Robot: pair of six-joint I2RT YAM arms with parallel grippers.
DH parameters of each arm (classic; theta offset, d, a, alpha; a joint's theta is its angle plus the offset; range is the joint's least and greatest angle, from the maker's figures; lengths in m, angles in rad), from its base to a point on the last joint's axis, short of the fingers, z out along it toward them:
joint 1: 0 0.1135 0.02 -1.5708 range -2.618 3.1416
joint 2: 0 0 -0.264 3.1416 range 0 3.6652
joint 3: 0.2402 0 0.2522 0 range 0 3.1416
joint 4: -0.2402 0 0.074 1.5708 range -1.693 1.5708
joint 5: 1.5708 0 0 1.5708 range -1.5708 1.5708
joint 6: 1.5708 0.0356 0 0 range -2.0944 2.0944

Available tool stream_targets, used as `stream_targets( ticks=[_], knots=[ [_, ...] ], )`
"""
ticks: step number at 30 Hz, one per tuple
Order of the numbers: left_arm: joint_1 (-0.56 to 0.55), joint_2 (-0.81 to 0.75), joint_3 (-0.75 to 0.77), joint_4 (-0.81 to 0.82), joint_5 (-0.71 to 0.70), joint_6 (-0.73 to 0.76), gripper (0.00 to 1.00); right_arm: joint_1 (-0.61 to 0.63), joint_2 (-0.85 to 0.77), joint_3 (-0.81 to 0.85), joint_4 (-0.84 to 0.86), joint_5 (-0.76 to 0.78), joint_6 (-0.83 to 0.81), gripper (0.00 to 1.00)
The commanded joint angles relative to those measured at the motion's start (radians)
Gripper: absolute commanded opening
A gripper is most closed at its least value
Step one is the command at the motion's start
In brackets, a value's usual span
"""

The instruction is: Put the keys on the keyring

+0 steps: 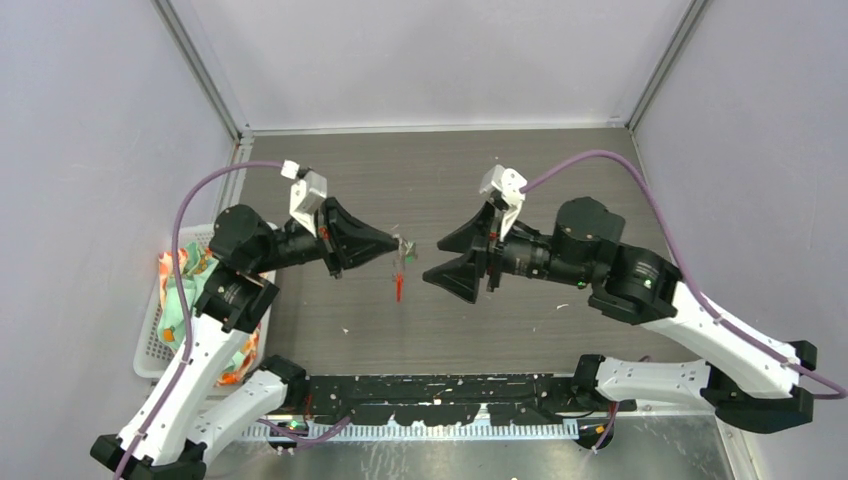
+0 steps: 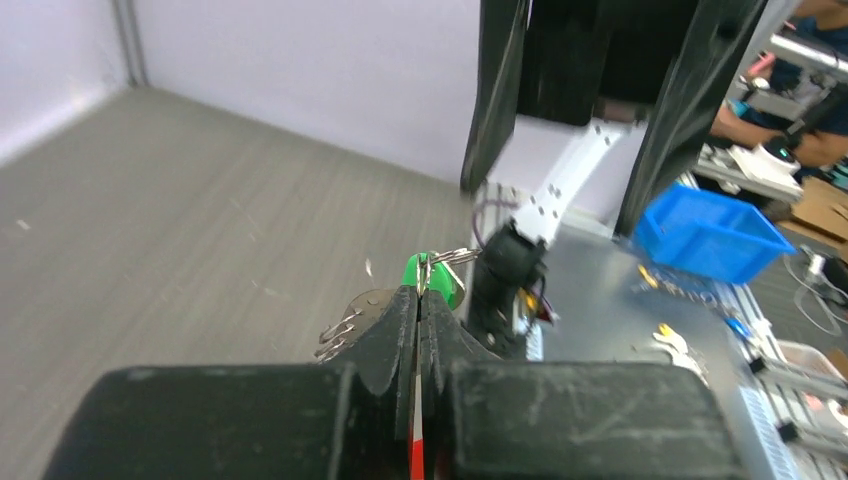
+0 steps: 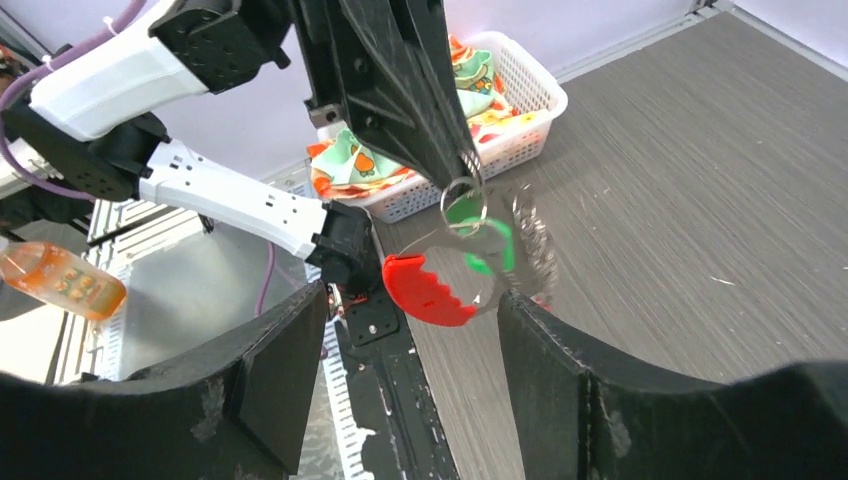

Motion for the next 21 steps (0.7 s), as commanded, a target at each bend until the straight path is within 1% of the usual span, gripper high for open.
stream_targets(
  ticks=[1,3,7,13,15,18,21],
  knots=[
    [-0.003,0.024,0.111,0.234,-0.104,-0.047,0.0,0.001,0.022,-0.027,0.158,-0.007,0.065,0.67],
    [-0.003,0.031,0.123,0.252,-0.129,-0.052,0.0,0.0,0.024,-0.048,0.187,-0.022,0.085,0.65],
    [-0.003,0.029,0.121,0.223,-0.153,-0.065,0.0,0.001,0.042,-0.085,0.239,-0.021,0.136,0.63],
    [-0.005,0.038,0.127,0.223,-0.147,-0.089,0.0,0.0,0.055,-0.17,0.474,-0.016,0.205,0.63],
    [-0.006,0.044,0.132,0.234,-0.142,-0.097,0.0,0.0,0.074,-0.17,0.534,-0.034,0.227,0.63],
    [-0.008,0.047,0.13,0.246,-0.14,-0.095,0.0,0.004,0.122,-0.136,0.527,-0.072,0.247,0.61],
    [-0.008,0.041,0.119,0.251,-0.135,-0.095,0.0,0.013,0.142,-0.121,0.514,-0.073,0.251,0.6]
  ],
)
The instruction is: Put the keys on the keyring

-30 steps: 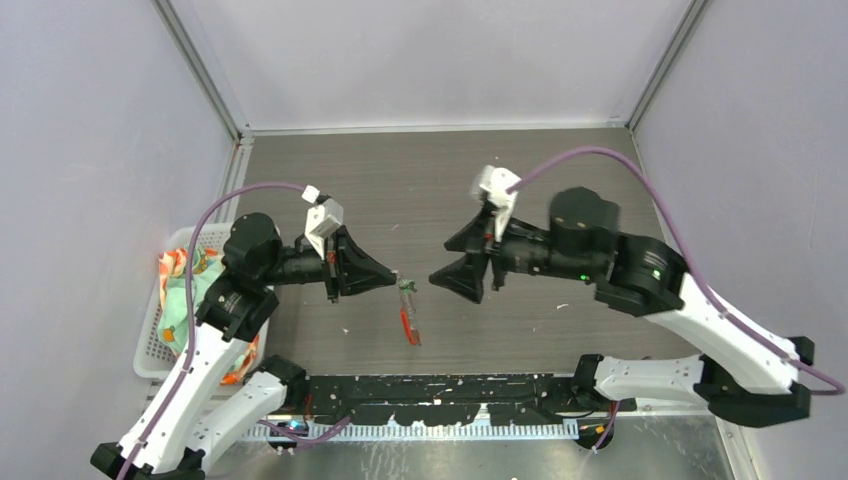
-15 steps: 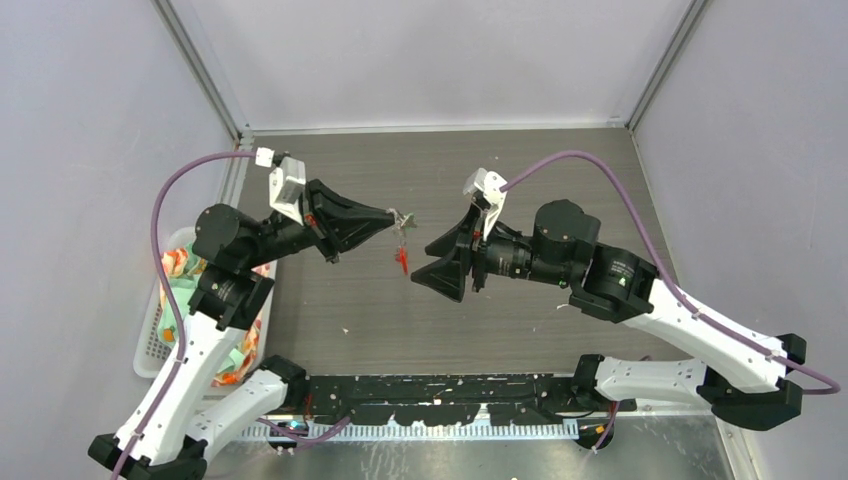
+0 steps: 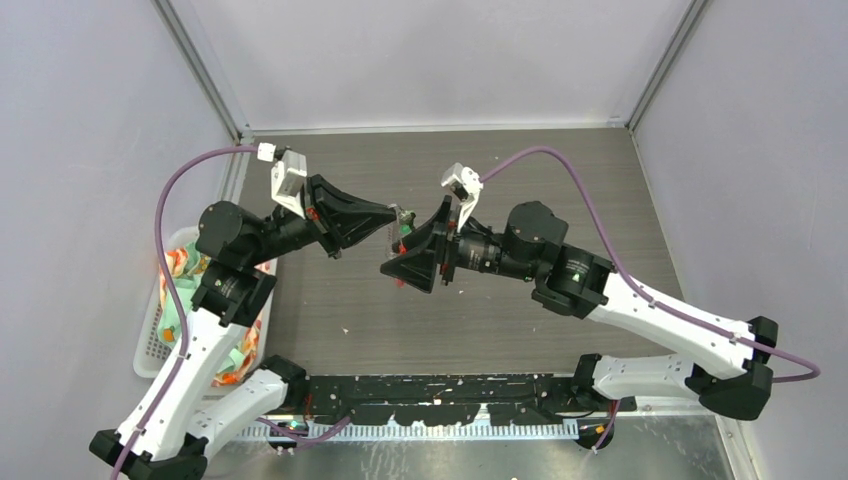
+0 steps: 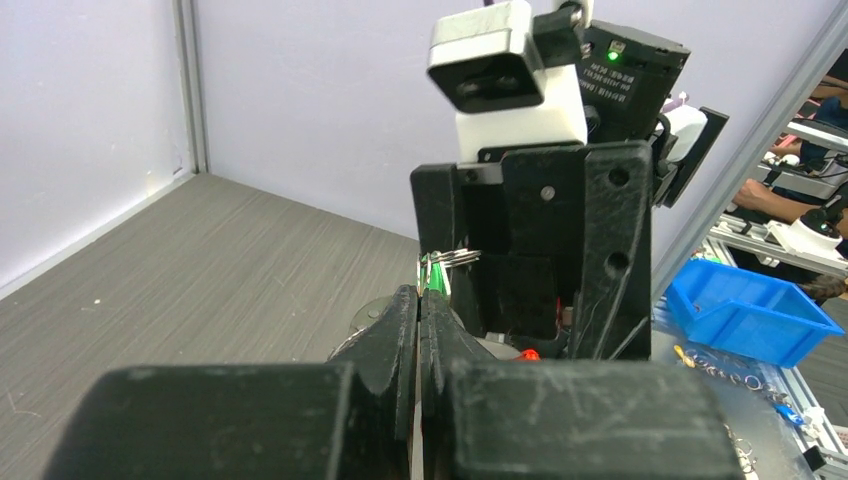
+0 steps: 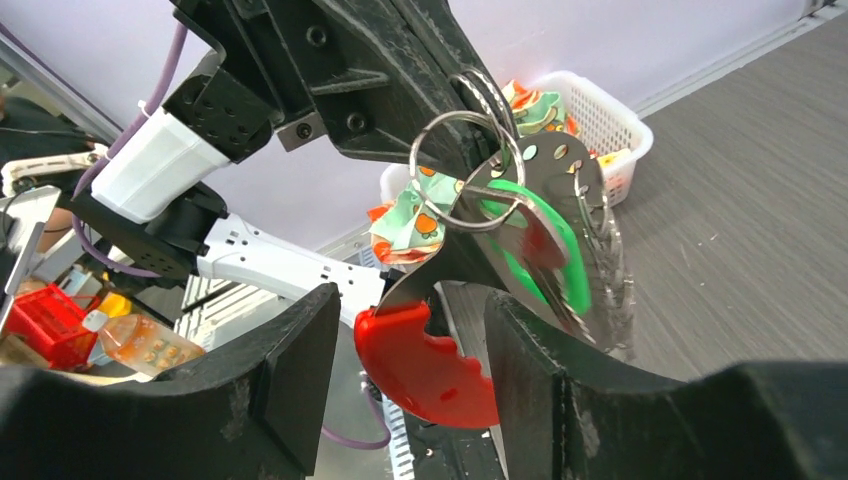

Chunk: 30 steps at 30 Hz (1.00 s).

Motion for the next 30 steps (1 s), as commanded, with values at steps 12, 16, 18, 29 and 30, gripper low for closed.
stream_targets(
  ticks=[12,16,18,29,30],
  knots=[
    [-0.006,-0.064,-0.003,0.066,0.096,-0.015,0.0,0.017,-0.045,0.244,-0.328,-0.148,-0.115,0.63],
    [-0.007,-0.077,0.002,0.049,0.123,-0.013,0.0,0.016,-0.075,0.346,-0.547,-0.092,-0.201,0.59],
    [-0.007,-0.08,0.005,0.043,0.126,-0.016,0.0,0.016,-0.084,0.363,-0.575,-0.018,-0.218,0.58],
    [-0.007,-0.085,0.002,0.004,0.142,-0.005,0.0,0.018,0.002,0.372,-0.398,0.002,-0.181,0.57],
    [-0.007,-0.088,-0.001,0.002,0.142,-0.003,0.0,0.018,0.004,0.371,-0.383,0.015,-0.181,0.56]
  ],
)
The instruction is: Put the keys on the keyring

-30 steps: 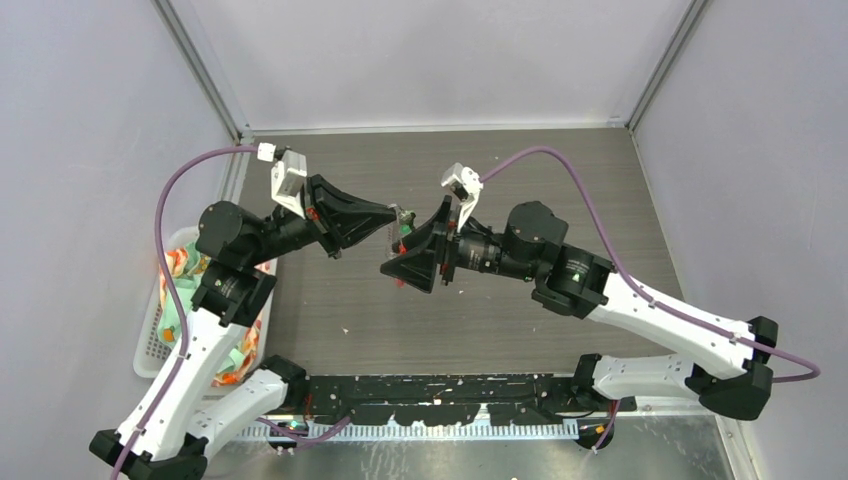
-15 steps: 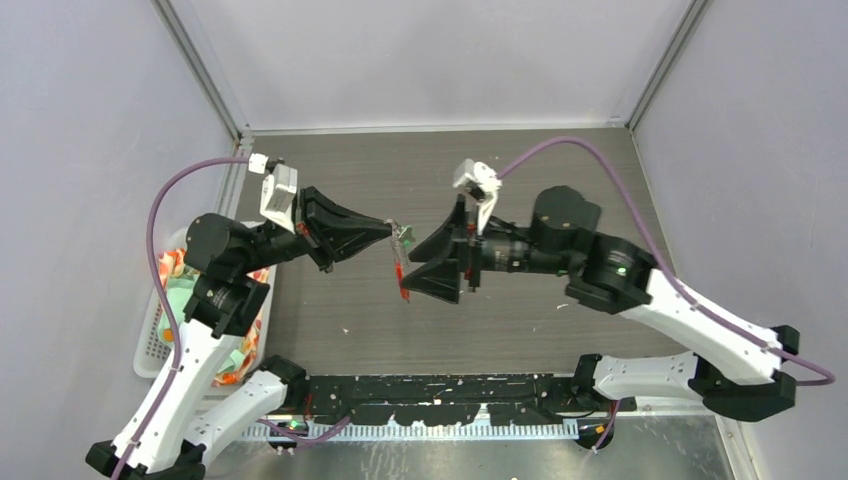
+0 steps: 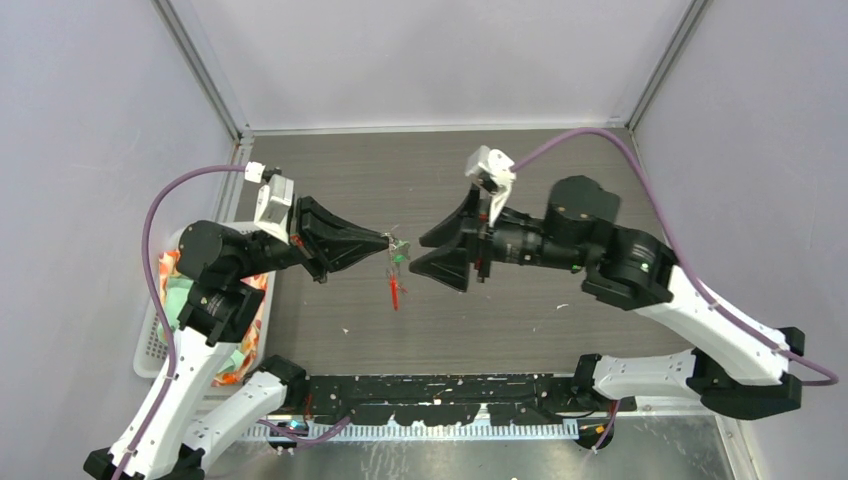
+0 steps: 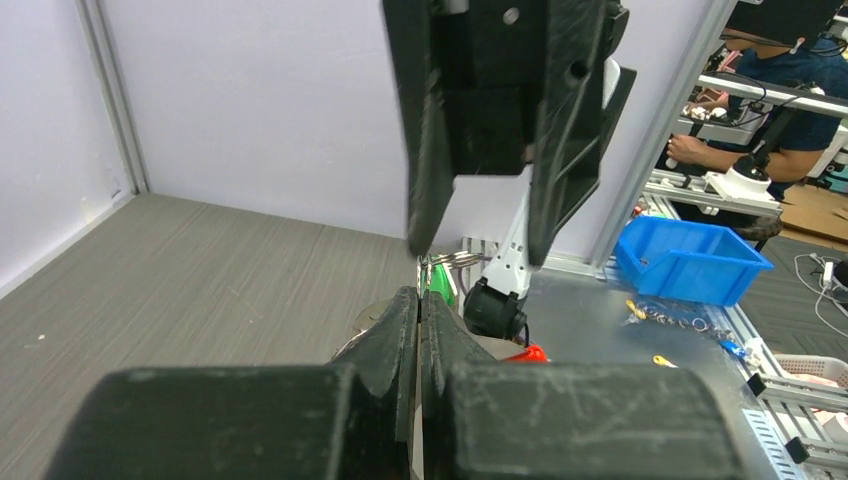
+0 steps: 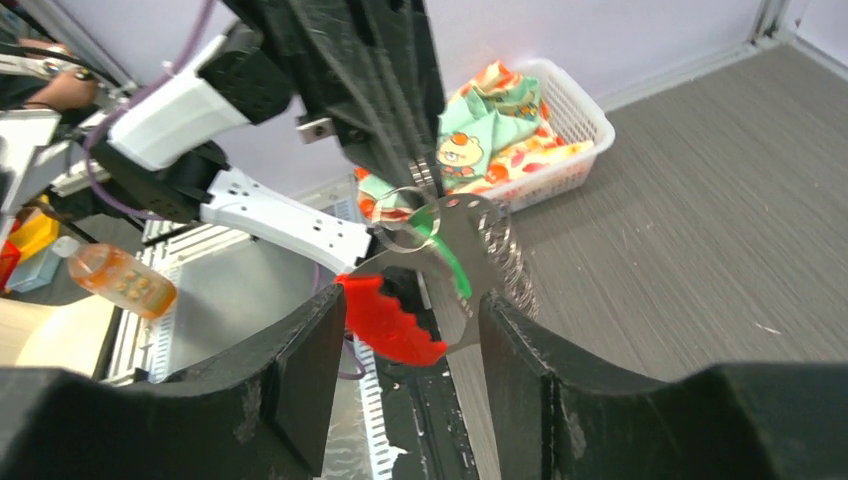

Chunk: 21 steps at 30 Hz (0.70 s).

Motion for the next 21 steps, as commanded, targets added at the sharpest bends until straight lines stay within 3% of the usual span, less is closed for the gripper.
stream_targets(
  ticks=[1,5,13,21],
  knots=[
    [-0.003,-0.017,0.006,0.013,0.012,0.009,0.0,0.005,0.038,0.014,0.092,0.066,0.009,0.55],
    [-0.003,-0.018,0.004,0.015,0.026,0.009,0.0,0.004,0.047,-0.003,0.142,0.12,0.008,0.48],
    [-0.003,-0.024,0.001,0.013,0.028,0.013,0.0,0.005,0.062,-0.008,0.158,0.031,0.018,0.39],
    [-0.003,-0.027,0.01,0.007,0.021,0.015,0.0,0.004,0.058,-0.022,0.119,0.026,0.005,0.11]
  ],
)
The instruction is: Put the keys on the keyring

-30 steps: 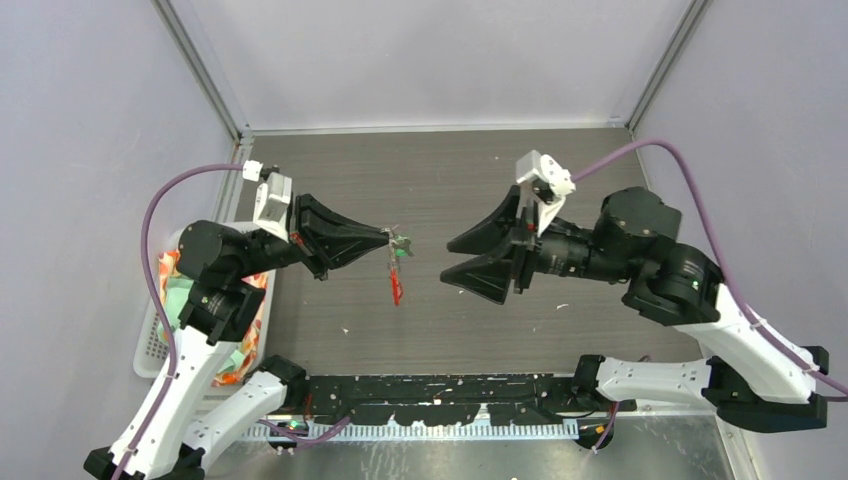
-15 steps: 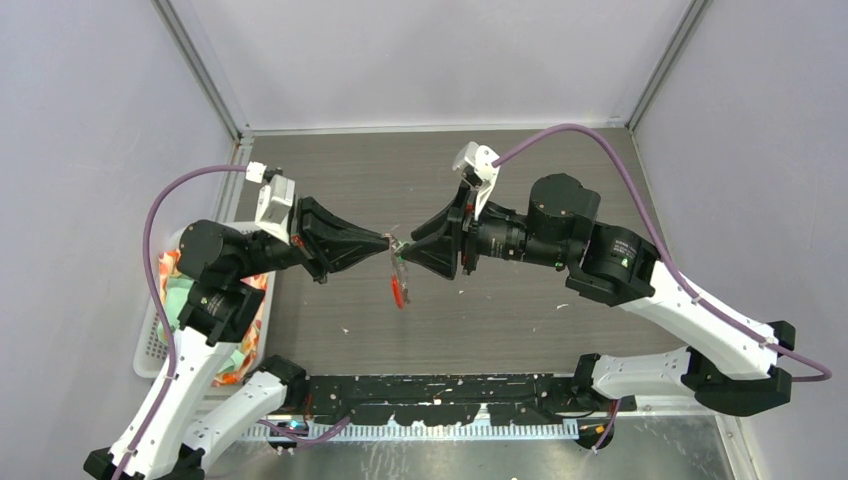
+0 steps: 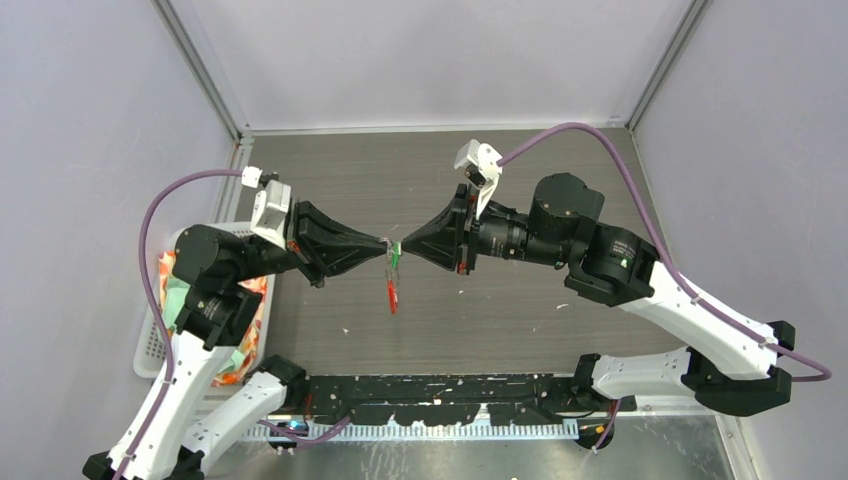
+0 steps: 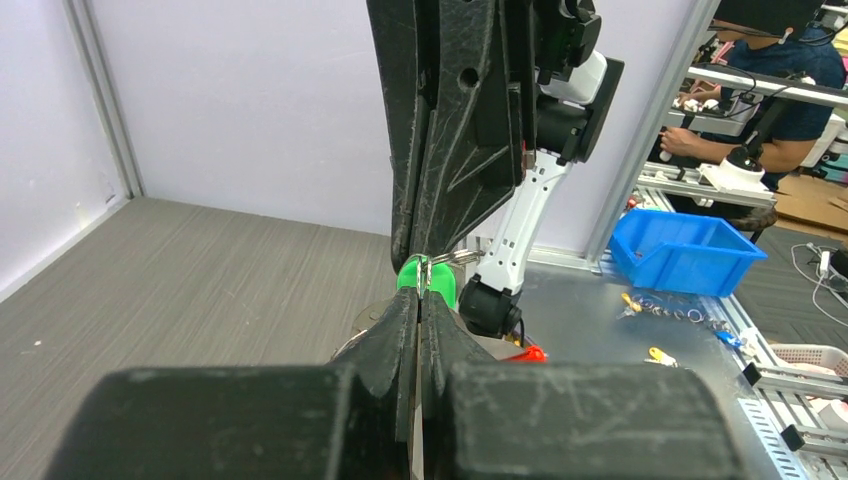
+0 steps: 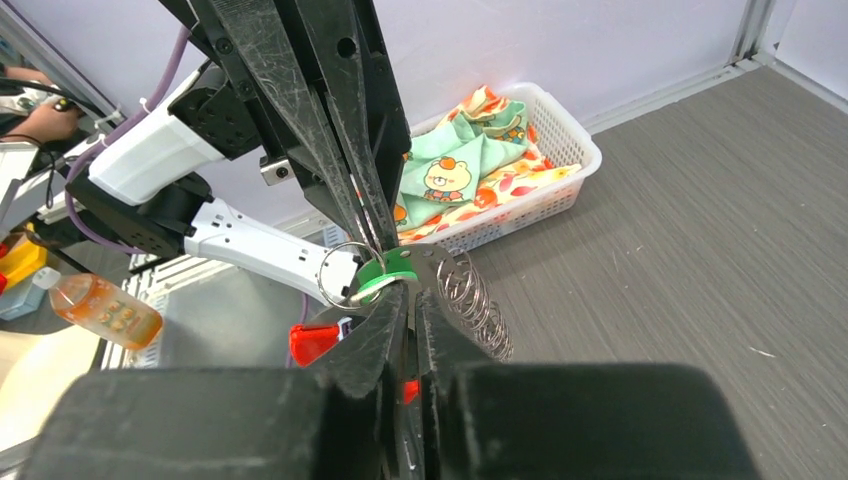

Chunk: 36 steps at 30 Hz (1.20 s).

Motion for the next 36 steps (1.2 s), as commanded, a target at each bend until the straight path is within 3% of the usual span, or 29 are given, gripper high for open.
stream_targets(
  ticks=[1,10,11,14,16,20,23,31,36],
  knots=[
    [-0.003,-0.012,0.011,0.019,0.0,0.012,0.0,0.005,-0.016,-0.006,0.008,-0.01,-0.009,0.08],
    [-0.003,-0.008,0.015,0.021,-0.018,0.019,0.0,0.004,-0.027,-0.015,-0.076,-0.007,-0.015,0.03],
    [-0.002,-0.007,0.016,0.021,-0.018,0.02,0.0,0.005,-0.029,-0.012,-0.08,-0.008,-0.015,0.1],
    [-0.003,-0.006,0.017,0.018,-0.019,0.024,0.0,0.005,-0.038,-0.007,-0.059,-0.016,0.003,0.55],
    [-0.003,-0.005,0.017,0.015,-0.022,0.027,0.0,0.005,-0.048,-0.022,-0.011,-0.032,0.026,0.65],
    [-0.003,-0.004,0.017,0.01,-0.021,0.031,0.0,0.005,-0.047,-0.035,0.029,-0.016,0.044,0.73],
    [-0.003,-0.004,0.017,0.009,-0.02,0.031,0.0,0.006,-0.052,-0.05,0.071,0.017,0.045,0.73],
    [-0.003,-0.012,0.013,0.007,-0.005,0.034,0.0,0.003,-0.074,-0.044,0.146,0.046,0.058,0.62],
    [-0.003,-0.011,0.009,0.009,0.002,0.034,0.0,-0.003,-0.07,-0.028,0.143,-0.018,0.063,0.59]
  ],
)
